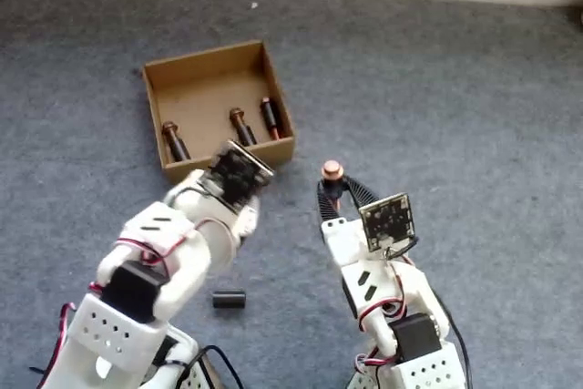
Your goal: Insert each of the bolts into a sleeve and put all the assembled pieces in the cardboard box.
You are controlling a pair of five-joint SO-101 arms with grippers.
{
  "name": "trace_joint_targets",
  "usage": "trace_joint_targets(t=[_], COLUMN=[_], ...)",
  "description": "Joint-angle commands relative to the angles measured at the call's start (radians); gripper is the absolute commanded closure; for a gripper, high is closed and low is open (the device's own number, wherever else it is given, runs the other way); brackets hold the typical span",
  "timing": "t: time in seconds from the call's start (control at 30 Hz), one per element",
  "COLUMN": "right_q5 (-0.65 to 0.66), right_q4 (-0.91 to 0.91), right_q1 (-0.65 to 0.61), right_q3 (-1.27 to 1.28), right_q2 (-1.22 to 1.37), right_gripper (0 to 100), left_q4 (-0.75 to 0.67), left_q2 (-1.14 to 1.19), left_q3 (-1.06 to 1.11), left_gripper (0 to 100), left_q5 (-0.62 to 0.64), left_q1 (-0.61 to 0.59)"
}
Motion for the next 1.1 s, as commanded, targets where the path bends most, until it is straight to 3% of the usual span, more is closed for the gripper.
trace_joint_targets(t=[0.0, 0.17, 0.43, 0.77, 1.07], right_q5=[0.008, 0.008, 0.009, 0.005, 0.000], right_q4=[-0.031, -0.031, -0.031, -0.028, -0.028], right_q1=[0.016, 0.016, 0.016, 0.016, -0.088], right_q3=[0.001, 0.004, 0.005, -0.002, -0.254], right_q2=[-0.015, -0.015, -0.015, -0.015, -0.004], right_gripper=[99.2, 99.2, 99.2, 99.2, 99.2], left_q4=[0.008, 0.006, 0.009, -0.002, -0.196], left_q2=[-0.050, -0.242, -0.651, -0.596, -0.596], left_q3=[-0.004, 0.157, 0.412, 0.492, 0.607], left_gripper=[99, 99, 99, 99, 99], left_q5=[-0.011, 0.051, 0.052, 0.046, 0.049], left_q1=[-0.200, -0.334, -0.351, -0.363, -0.490])
